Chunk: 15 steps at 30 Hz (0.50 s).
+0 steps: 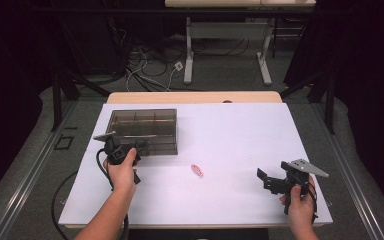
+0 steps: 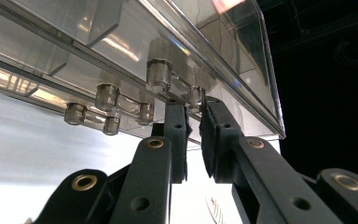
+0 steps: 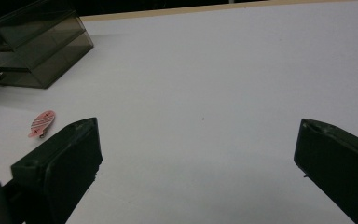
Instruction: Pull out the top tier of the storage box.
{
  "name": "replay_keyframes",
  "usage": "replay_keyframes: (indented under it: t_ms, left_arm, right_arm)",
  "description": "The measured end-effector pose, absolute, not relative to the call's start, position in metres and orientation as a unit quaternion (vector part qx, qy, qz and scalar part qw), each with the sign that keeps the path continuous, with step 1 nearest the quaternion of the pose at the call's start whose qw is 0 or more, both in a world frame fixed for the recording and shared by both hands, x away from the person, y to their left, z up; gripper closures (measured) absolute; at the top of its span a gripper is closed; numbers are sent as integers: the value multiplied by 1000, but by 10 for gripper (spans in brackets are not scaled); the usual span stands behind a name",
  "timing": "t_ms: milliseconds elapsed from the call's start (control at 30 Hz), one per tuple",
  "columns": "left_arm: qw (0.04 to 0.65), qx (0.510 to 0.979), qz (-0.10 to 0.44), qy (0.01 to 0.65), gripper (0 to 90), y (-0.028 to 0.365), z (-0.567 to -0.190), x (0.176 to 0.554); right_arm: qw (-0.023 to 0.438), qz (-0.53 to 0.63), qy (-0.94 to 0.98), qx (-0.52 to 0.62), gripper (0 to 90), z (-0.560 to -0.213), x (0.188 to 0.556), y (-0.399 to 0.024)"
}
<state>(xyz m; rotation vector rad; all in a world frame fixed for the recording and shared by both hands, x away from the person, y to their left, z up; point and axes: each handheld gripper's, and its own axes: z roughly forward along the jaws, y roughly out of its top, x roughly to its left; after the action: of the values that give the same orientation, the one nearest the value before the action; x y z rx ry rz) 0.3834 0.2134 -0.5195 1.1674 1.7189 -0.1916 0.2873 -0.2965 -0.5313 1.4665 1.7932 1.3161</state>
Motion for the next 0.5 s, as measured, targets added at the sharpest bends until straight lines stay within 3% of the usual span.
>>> replay_keyframes:
  t_ms: [500]
  left_arm:
    - [514,481,-71,707,820,213,-522,381]
  right_arm:
    - [235,480,654,535,4,-531,288,-296]
